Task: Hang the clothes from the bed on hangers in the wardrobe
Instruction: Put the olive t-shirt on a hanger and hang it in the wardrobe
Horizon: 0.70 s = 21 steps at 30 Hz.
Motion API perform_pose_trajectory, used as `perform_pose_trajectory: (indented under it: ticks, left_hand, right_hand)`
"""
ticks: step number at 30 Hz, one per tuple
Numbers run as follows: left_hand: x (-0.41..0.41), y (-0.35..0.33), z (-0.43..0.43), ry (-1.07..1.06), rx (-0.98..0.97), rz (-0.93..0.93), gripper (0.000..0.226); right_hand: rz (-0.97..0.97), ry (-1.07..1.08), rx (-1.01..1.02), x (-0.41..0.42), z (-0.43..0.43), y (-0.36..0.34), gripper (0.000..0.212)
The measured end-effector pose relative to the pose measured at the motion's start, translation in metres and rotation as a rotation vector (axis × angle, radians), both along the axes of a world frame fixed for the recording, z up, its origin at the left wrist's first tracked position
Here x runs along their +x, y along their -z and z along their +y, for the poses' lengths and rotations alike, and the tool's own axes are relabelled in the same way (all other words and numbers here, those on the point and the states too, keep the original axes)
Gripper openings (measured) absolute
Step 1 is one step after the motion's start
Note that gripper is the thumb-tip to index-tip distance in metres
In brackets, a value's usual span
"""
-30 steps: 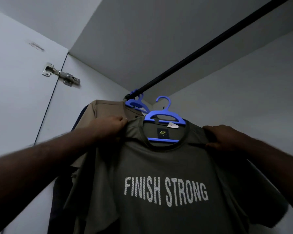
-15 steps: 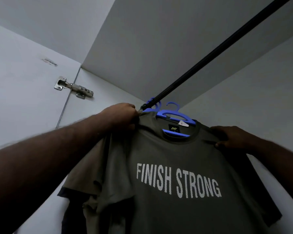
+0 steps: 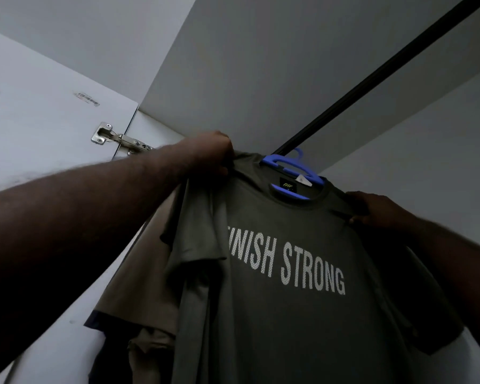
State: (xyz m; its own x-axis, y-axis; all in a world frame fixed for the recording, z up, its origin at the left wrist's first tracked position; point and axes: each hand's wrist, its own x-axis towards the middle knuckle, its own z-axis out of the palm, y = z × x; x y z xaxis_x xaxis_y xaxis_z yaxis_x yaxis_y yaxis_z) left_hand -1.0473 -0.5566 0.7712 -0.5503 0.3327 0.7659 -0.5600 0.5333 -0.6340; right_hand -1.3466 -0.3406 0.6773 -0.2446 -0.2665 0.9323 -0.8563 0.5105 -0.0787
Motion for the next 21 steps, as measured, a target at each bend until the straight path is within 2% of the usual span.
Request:
perform_pose_trajectory:
  ticks: [8, 16, 21]
  left_hand:
    - [0.021, 0.013, -0.025, -0.053, 0.012, 0.024, 0.027]
    - [0.031, 0.028, -0.020, 0.029, -0.049, 0.041, 0.015]
    - [0.030, 0.034, -0.014, -0.051, -0.057, 0.043, 0.014]
  right_hand:
    - [-0.003, 0.011, 0.051, 0.006, -0.030, -0.009, 0.075]
    - [-0.068, 0.018, 0.053, 0.005, -0.036, -0.008, 0.077]
    - [-0.078, 0.053, 0.116, 0.003, -0.038, -0.010, 0.078]
